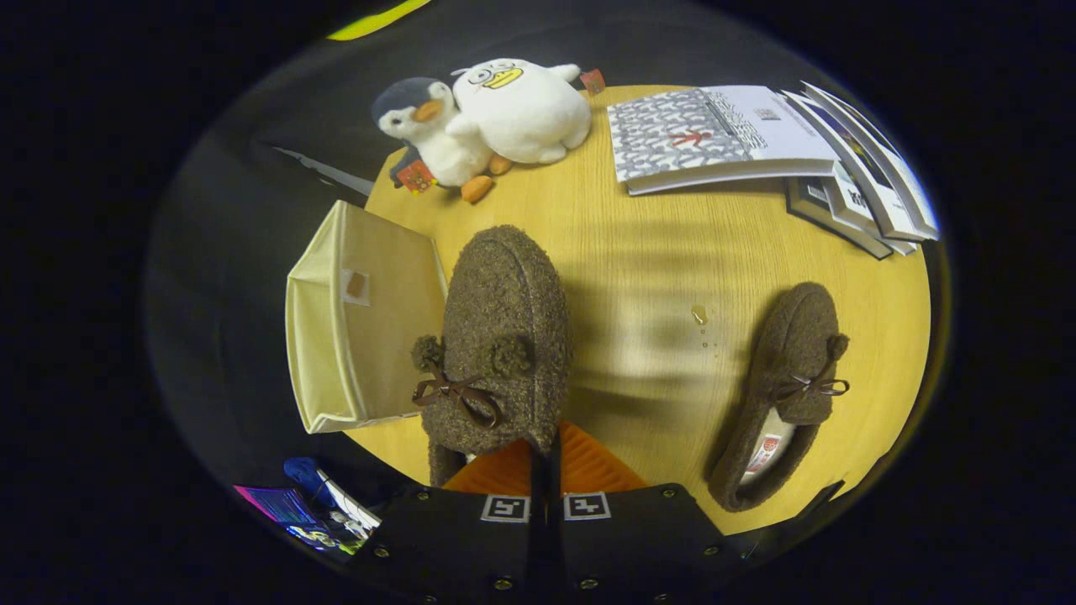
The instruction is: Open the storage box then place both shoes into the box .Put the left shoe in first, then the right shoe, with the right side of both shoes facing outward in a uniform manner.
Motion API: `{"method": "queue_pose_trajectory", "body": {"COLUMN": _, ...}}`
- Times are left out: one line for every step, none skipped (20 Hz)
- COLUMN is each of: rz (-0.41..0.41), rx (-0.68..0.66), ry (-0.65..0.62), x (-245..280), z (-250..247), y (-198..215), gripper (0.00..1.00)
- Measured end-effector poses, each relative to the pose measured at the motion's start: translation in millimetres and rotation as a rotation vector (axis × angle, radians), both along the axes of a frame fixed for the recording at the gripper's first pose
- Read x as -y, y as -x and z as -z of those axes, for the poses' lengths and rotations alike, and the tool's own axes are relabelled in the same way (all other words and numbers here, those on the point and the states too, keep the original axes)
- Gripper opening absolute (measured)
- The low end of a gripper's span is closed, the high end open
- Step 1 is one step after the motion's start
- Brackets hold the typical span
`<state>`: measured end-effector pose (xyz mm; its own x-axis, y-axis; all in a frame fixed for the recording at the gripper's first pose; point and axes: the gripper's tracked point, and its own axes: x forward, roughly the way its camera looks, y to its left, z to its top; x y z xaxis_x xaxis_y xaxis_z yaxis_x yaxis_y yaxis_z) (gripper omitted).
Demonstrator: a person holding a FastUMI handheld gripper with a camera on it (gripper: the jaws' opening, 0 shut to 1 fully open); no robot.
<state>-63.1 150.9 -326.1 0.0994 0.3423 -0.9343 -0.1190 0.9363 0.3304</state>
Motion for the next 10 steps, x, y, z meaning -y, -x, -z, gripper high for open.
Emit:
{"method": "queue_pose_trajectory", "body": {"rz": -0.014, "rx": 0.015, "ry": -0.014, "x": -5.8, "z": -13.3, "y": -3.6, "gripper": 0.01}}
{"method": "queue_pose_trajectory", "body": {"rz": -0.027, "rx": 0.032, "ry": -0.026, "x": -10.8, "z": -26.4, "y": -7.5, "gripper": 0.01}}
{"method": "queue_pose_trajectory", "body": {"rz": -0.047, "rx": 0.049, "ry": -0.033, "x": -16.8, "z": -37.5, "y": -10.6, "gripper": 0.01}}
{"method": "queue_pose_trajectory", "body": {"rz": -0.065, "rx": 0.066, "ry": -0.038, "x": -23.7, "z": -47.9, "y": -14.7, "gripper": 0.00}}
{"method": "queue_pose_trajectory", "body": {"rz": -0.089, "rx": 0.082, "ry": -0.044, "x": -32.7, "z": -56.9, "y": -17.8, "gripper": 0.00}}
{"method": "queue_pose_trajectory", "body": {"rz": -0.114, "rx": 0.094, "ry": -0.050, "x": -41.6, "z": -64.0, "y": -22.2, "gripper": 0.01}}
{"method": "queue_pose_trajectory", "body": {"rz": -0.139, "rx": 0.101, "ry": -0.055, "x": -52.0, "z": -70.5, "y": -25.3, "gripper": 0.00}}
{"method": "queue_pose_trajectory", "body": {"rz": -0.169, "rx": 0.108, "ry": -0.061, "x": -62.5, "z": -76.7, "y": -28.6, "gripper": 0.00}}
{"method": "queue_pose_trajectory", "body": {"rz": -0.197, "rx": 0.116, "ry": -0.068, "x": -75.3, "z": -82.3, "y": -32.9, "gripper": 0.00}}
{"method": "queue_pose_trajectory", "body": {"rz": -0.227, "rx": 0.127, "ry": -0.073, "x": -88.3, "z": -86.7, "y": -38.1, "gripper": 0.00}}
